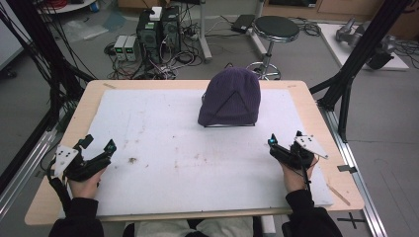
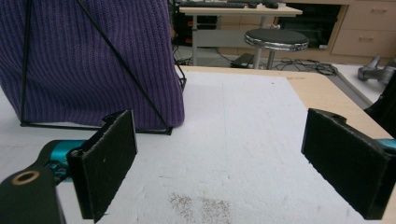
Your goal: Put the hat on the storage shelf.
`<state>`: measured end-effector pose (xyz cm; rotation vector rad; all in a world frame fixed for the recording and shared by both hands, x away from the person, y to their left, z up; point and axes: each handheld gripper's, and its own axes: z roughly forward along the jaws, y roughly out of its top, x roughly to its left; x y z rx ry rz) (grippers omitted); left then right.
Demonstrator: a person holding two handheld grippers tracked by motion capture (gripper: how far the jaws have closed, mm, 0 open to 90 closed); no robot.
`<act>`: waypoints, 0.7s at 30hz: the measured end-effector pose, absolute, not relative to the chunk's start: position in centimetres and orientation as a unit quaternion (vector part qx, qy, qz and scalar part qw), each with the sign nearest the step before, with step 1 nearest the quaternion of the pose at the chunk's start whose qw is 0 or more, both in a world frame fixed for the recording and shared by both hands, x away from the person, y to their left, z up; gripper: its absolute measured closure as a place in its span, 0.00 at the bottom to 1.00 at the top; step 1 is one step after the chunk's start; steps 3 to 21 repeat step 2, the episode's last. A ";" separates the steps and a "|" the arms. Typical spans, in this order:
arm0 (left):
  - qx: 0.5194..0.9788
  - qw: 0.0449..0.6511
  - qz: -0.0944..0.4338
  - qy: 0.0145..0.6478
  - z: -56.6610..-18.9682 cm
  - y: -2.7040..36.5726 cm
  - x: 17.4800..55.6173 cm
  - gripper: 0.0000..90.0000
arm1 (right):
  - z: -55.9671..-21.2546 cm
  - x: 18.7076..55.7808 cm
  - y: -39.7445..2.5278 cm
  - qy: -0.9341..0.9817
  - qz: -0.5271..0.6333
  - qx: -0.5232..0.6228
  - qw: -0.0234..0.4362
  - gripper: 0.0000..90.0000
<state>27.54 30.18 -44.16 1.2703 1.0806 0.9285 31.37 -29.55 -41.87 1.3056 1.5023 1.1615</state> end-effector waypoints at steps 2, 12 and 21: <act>0.543 0.579 0.397 0.461 -44.2 30.2 27.5 0.21 | -41.9 31.4 -29.5 0.595 0.461 0.518 0.406 0.11; 0.543 0.579 0.397 0.461 -44.2 30.2 27.5 0.21 | -41.9 31.4 -29.5 0.595 0.461 0.518 0.406 0.11; 0.543 0.579 0.397 0.461 -44.2 30.2 27.5 0.21 | -41.9 31.4 -29.5 0.595 0.461 0.518 0.406 0.11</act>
